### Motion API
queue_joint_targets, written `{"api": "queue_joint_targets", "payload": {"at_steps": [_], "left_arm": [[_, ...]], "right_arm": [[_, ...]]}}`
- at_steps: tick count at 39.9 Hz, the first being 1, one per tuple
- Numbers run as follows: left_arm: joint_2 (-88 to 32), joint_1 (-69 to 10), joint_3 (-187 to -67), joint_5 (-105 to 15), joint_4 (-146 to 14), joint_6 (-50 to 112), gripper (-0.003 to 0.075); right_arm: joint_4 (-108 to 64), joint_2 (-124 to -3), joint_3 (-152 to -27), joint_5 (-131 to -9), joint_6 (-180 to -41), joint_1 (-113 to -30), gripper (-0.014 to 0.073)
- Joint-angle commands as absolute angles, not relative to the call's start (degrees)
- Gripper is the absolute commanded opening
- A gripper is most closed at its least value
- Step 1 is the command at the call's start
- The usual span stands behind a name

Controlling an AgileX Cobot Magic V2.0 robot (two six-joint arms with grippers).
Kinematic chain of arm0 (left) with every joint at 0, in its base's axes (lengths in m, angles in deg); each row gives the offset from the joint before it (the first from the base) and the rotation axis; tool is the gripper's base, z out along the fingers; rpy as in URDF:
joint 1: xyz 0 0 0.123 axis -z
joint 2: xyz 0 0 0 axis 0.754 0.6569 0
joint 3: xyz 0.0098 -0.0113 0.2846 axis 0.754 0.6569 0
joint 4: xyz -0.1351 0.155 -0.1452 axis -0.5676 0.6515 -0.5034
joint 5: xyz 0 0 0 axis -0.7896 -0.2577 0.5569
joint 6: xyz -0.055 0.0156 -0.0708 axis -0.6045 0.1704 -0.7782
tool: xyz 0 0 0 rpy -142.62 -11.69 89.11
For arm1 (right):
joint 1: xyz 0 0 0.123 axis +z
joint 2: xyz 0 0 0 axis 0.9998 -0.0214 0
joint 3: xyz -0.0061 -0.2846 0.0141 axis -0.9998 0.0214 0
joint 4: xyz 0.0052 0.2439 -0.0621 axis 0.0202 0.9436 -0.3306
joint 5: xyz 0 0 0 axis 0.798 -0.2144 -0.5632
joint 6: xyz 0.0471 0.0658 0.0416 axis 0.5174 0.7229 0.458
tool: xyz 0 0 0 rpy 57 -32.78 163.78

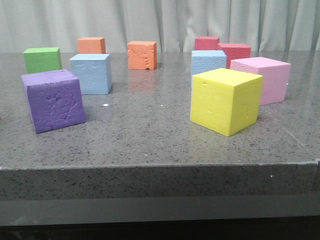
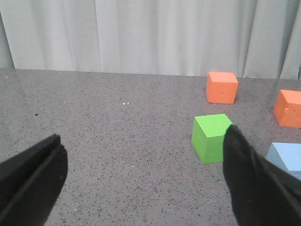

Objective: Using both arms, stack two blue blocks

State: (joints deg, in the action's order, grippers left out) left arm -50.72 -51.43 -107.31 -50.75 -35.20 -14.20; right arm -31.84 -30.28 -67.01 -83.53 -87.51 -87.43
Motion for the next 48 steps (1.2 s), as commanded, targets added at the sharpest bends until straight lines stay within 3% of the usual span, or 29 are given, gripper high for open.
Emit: {"api": "queue_joint_targets", "payload": {"at_steps": [1, 20, 36, 48], "left_arm": [[-50.36, -51.58, -109.45, -45.69, -35.50, -14.24, 0.0657], [-50.36, -51.58, -109.45, -45.79, -35.50, -14.24, 0.0617], [-50.36, -51.58, -109.45, -45.79, -35.50, -14.24, 0.0617], [-50.36, -51.58, -109.45, -45.79, -35.50, -14.24, 0.0617]], "right_arm": [[-32.27, -31.13, -68.97, -78.63, -87.66, -87.65, 0.0645], [-32.27, -36.66, -71.89, -77.87, -87.66, -87.65, 0.0645], [-26.79, -62.05, -90.25, -86.78, -87.54, -86.80, 0.0645], [-26.90, -80.32, -104.46, -88.20, -87.04, -76.49, 0.0645]]}}
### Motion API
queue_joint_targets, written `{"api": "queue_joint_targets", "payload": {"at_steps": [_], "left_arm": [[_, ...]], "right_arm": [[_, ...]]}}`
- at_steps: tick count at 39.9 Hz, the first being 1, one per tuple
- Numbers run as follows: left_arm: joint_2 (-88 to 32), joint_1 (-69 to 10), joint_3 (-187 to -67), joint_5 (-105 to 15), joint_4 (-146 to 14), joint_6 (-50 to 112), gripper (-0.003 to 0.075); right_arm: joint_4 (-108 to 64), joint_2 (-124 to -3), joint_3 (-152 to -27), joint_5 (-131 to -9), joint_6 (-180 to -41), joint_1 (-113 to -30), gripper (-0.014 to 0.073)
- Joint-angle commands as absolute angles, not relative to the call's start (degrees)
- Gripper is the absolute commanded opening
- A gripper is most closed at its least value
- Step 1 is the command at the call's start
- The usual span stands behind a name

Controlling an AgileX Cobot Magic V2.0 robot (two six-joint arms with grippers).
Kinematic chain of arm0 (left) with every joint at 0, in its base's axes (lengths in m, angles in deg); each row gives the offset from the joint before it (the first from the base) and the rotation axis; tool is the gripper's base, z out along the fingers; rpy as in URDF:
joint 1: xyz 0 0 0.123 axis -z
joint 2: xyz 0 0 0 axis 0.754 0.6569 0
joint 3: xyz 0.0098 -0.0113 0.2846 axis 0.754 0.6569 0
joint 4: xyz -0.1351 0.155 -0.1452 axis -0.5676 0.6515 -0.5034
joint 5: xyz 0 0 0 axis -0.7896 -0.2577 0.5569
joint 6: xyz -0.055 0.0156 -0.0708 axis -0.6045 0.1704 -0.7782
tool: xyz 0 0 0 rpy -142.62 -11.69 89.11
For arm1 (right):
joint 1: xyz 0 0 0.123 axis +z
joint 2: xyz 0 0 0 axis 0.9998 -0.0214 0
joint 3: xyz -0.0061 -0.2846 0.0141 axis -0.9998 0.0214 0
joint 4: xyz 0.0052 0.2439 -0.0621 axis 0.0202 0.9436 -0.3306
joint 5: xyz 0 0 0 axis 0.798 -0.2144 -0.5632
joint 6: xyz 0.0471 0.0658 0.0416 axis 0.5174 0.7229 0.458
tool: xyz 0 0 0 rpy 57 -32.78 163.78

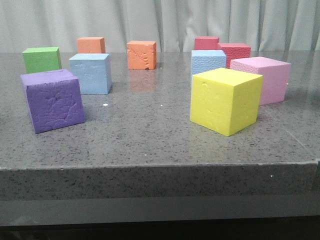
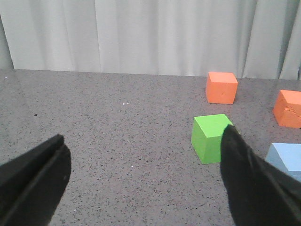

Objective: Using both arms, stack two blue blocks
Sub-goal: 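Lower the right gripper onto the light blue cube behind the yellow cube and grasp it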

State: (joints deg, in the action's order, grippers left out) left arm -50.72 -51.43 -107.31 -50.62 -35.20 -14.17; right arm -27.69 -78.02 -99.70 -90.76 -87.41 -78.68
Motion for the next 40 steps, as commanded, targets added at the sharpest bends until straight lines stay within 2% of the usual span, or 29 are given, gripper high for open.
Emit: {"api": "queue_joint_targets", "payload": {"at_steps": [1, 13, 20, 26, 40], "left_arm": [[-50.36, -51.58, -109.45, -45.79, -35.50, -14.24, 0.0617], [-50.36, -51.58, -109.45, -45.79, -35.50, -14.24, 0.0617], [-50.36, -51.58, -109.45, -45.79, -35.50, -14.24, 0.0617], [-50.36, -51.58, -109.45, -45.79, -35.50, -14.24, 0.0617], [-50.36, -51.58, -109.45, -45.79, -35.40, -14.24, 0.0617]], "right_arm": [[-26.90, -82.07, -105.88, -88.83, -86.84, -75.86, 0.0646], [-31.16, -98.58, -121.41, -98.34, -80.34, -69.40, 0.0647], [-36.64, -104.58, -127.47, -102.46, -69.03, -67.93, 0.0647], [-37.66, -108.19, -130.02, -104.52, -64.40, -67.34, 0.0647], [-37.74, -113.15, -130.38, -103.79, -64.35, -67.34, 0.0647]]}}
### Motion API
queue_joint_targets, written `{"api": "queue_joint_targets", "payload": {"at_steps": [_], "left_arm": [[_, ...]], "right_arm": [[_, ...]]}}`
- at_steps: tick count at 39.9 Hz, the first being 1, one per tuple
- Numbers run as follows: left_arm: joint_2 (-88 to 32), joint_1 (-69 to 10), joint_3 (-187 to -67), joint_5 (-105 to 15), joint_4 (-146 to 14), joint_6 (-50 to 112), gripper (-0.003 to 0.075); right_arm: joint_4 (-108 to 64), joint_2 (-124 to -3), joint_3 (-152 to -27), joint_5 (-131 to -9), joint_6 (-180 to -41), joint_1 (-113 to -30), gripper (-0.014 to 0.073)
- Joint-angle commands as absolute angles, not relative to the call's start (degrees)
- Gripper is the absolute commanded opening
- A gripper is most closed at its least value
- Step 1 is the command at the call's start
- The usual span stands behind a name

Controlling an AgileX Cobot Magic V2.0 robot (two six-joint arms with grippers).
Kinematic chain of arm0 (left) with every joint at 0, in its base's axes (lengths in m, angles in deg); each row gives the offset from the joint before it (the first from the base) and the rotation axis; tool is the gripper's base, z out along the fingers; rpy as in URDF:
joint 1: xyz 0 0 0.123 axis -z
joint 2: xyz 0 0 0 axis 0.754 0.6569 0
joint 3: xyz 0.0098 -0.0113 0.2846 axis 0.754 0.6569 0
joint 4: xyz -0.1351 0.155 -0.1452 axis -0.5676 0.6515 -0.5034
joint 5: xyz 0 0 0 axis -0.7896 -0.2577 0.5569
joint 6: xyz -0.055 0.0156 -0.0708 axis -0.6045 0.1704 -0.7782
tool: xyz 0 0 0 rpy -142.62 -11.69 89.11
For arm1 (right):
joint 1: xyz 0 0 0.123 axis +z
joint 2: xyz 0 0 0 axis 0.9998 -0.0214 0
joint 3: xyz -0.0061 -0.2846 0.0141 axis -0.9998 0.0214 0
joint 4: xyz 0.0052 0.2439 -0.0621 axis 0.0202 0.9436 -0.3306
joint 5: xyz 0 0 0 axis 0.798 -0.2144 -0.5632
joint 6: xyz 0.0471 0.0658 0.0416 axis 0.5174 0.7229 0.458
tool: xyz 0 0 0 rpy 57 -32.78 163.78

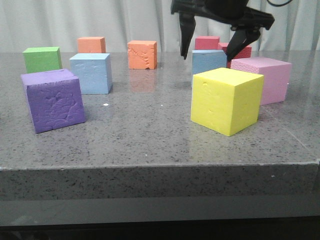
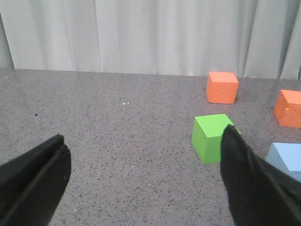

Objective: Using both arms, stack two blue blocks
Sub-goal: 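Lower the right gripper onto the light blue cube behind the yellow cube and grasp it, then lift the light blue cube with the right gripper and carry it toward the table center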

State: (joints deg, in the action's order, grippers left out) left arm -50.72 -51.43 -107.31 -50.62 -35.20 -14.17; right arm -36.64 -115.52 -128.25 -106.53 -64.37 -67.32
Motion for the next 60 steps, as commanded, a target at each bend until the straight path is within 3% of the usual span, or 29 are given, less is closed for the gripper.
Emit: {"api": "queue_joint_targets", "payload": {"at_steps": [1, 10, 17, 20, 32, 46, 60], "left_arm": [[-50.36, -51.58, -109.45, -45.79, -35.40, -14.24, 0.0617], [-50.36, -51.58, -109.45, -45.79, -35.40, -14.24, 0.0617], [-50.36, -51.58, -109.45, -45.90, -35.40, -14.24, 0.0617], [-50.36, -51.58, -109.45, -46.25, -35.40, -14.24, 0.0617], [-50.36, -51.58, -109.45, -46.48, -35.40, -14.24, 0.0617], [-50.36, -51.58, -109.45, -46.48, -35.40, -14.24, 0.0617], [-50.36, -51.58, -109.45, -46.27, -35.40, -14.24, 0.0617]], "right_arm": [[-37.74, -113.34, -130.38, -103.70, -64.35, -67.34, 0.0647], [-37.86, -113.43, -130.43, -102.85, -64.40, -67.34, 0.0631], [-38.16, -113.36, -131.10, -103.65, -64.40, -67.34, 0.0439], [-38.23, -113.15, -132.01, -104.42, -64.40, -67.34, 0.0403], [-38.74, -110.16, -137.10, -109.53, -64.70, -66.78, 0.0403], [-38.18, -108.37, -136.91, -113.77, -64.34, -58.76, 0.0403], [-36.64, -108.71, -130.31, -107.96, -58.70, -52.02, 0.0403]]}}
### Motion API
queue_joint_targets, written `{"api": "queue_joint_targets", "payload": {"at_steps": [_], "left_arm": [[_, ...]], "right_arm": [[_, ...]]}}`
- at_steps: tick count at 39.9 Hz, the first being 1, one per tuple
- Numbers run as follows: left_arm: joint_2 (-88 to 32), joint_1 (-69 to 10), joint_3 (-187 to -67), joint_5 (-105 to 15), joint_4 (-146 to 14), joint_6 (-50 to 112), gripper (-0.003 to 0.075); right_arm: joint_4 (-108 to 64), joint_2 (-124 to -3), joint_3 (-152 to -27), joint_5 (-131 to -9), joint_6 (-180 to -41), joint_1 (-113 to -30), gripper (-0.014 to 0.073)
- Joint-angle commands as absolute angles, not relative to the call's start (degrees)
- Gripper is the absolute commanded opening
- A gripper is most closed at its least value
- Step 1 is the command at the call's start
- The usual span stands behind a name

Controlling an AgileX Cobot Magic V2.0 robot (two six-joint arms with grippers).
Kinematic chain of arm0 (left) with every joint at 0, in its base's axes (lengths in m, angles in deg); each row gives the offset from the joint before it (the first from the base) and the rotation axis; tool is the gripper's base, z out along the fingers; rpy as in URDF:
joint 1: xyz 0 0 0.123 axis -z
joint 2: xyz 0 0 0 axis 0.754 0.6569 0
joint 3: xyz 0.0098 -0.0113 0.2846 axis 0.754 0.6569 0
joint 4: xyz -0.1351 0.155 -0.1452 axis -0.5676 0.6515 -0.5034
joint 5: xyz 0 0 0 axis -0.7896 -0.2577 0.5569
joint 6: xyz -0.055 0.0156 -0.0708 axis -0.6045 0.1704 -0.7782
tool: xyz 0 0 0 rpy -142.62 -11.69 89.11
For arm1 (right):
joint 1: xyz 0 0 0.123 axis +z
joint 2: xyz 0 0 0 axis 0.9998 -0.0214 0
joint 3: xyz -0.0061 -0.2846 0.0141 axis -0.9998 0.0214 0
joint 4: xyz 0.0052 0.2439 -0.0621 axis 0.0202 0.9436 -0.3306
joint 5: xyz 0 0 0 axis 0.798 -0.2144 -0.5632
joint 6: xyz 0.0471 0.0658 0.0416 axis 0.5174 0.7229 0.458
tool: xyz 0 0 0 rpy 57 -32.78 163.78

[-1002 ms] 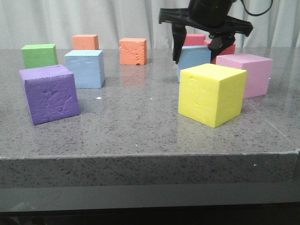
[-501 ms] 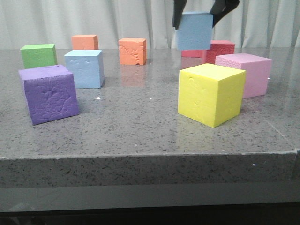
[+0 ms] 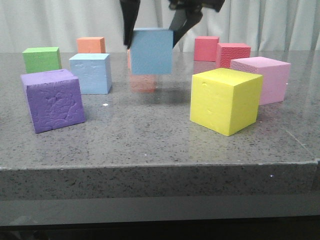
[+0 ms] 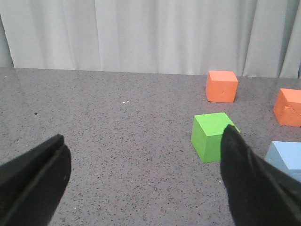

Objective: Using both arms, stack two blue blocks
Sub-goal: 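Lift the light blue cube with the right gripper and carry it toward the table center, then lower the light blue cube onto the table center and open the right gripper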

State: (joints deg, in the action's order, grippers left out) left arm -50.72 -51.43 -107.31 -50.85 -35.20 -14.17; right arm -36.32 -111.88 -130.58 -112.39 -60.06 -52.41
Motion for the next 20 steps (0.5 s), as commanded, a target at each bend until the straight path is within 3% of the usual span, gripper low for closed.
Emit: {"api": "queue_joint_targets", "payload": {"at_steps": [1, 20], "left_arm": [[-50.36, -51.58, -109.45, -46.27, -35.40, -14.24, 0.0617], [-50.36, -51.58, -109.45, -46.27, -35.40, -14.24, 0.0617]], "right_arm": [[-36.64, -108.71, -129.53, -107.17, -58.22, -51.91, 0.0403], [-36.64, -108.78, -123.14, -102.75, -56.69, -51.64, 0.0405]]}}
